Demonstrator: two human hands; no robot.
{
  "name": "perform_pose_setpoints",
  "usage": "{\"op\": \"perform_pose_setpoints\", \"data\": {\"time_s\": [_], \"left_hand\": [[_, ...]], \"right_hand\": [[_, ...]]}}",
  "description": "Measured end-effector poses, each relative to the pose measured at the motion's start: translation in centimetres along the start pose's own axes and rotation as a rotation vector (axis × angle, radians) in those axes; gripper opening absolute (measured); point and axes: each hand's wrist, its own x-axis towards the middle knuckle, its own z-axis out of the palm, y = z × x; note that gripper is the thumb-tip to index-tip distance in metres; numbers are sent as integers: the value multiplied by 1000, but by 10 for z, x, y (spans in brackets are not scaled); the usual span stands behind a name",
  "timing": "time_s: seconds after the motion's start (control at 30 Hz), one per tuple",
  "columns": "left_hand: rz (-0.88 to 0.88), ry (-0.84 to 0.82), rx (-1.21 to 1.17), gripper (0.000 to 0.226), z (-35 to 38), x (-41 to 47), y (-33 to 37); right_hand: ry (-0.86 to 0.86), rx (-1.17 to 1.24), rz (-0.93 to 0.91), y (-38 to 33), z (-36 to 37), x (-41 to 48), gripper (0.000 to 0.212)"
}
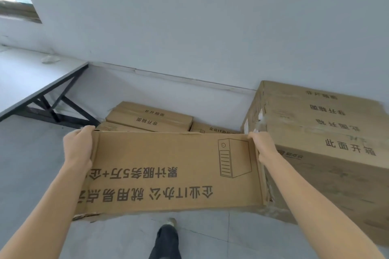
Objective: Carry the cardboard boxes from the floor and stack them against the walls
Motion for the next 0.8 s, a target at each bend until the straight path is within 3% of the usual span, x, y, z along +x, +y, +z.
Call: {"op": "perform_pose_setpoints", "data": {"time_s": [0.07,0.3,0.4,0.53,0.67,0.8], "left_hand": [[-4,-1,-33,31,32,35,13],[9,-121,-28,28,158,141,48],[13,-194,-34,14,207,184,45],[-1,-286,12,24,264,221,32],[-14,-353,47,25,319,243,32],[-39,-357,70,27,365,261,40]], "right_hand": [[11,23,-37,-25,8,31,11],[145,-8,-60,-91,27,137,9],[195,-23,-25,-104,29,174,7],[263,-65,45,-108,28,213,34],[241,-137,86,-118,23,262,31],[217,-173,120,-126,18,313,46]]}}
